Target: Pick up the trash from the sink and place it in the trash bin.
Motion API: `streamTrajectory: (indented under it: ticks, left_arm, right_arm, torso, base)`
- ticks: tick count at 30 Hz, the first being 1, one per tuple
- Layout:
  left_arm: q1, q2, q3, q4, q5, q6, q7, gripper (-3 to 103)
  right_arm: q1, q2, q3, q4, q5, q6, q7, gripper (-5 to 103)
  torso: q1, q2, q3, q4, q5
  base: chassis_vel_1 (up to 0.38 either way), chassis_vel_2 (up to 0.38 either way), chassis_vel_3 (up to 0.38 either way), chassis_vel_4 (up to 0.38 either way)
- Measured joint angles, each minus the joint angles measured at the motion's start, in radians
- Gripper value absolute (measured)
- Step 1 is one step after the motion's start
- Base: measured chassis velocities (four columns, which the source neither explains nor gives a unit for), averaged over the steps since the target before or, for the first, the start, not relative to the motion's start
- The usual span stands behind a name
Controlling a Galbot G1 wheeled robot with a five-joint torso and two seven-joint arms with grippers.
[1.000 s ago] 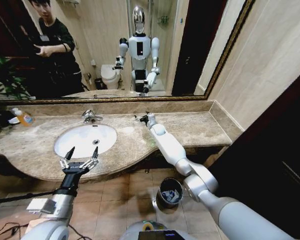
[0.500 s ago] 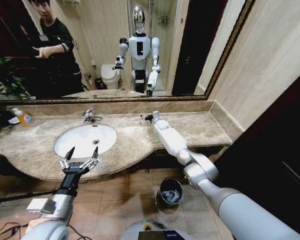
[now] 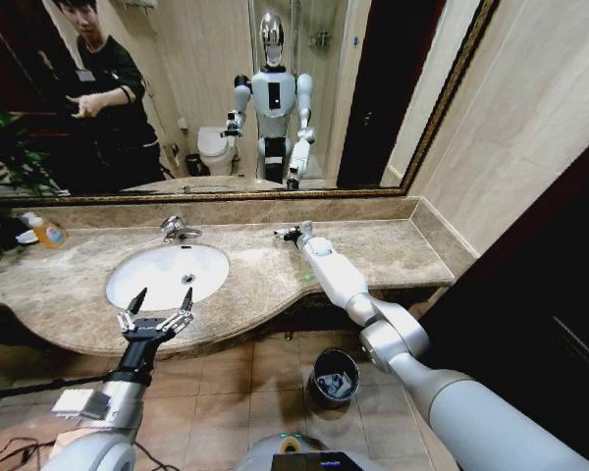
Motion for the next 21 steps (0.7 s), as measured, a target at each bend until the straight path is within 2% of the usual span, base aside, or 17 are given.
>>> streamTrajectory:
  ticks: [1,9,11,16,19,21]
  left_arm:
    - [0.000,0.000,0.000,0.000,0.000,0.000,0.000,100]
    - [0.000,0.000,0.000,0.000,0.000,0.000,0.000,100]
    - [0.000,0.000,0.000,0.000,0.000,0.000,0.000,100]
    - [0.000,0.000,0.000,0.000,0.000,0.000,0.000,100]
    - [0.000,0.000,0.000,0.000,0.000,0.000,0.000,100]
    - [0.000,0.000,0.000,0.000,0.000,0.000,0.000,100]
  right_arm:
    - [-0.024,0.000,-0.011,0.071,-0.010,-0.036,0.001,100]
    - [-0.140,-0.002,-0.063,0.334,0.012,-0.150,0.000,100]
    - [-0.159,-0.014,-0.067,0.364,0.026,-0.150,-0.001,100]
    - [-0.156,-0.017,-0.056,0.359,0.046,-0.089,0.008,100]
    - [-0.136,-0.003,-0.048,0.312,0.042,-0.058,0.017,100]
    - [-0.102,-0.001,-0.029,0.230,0.031,-0.012,0.044,100]
  torso:
    - [0.000,0.000,0.000,-0.0001,0.0000]
    - [0.000,0.000,0.000,0.0003,0.0000]
    - [0.000,0.000,0.000,0.0003,0.0000]
    - [0.000,0.000,0.000,-0.0002,0.0000]
    - [0.000,0.000,0.000,0.0004,0.0003]
    - [0.000,0.000,0.000,0.0004,-0.0003]
  base:
    - [0.000,0.000,0.000,0.000]
    - [0.000,0.000,0.000,0.000]
    - [0.000,0.000,0.000,0.000]
    - [0.000,0.000,0.000,0.000]
    - [0.000,0.000,0.000,0.000]
    - [0.000,0.000,0.000,0.000]
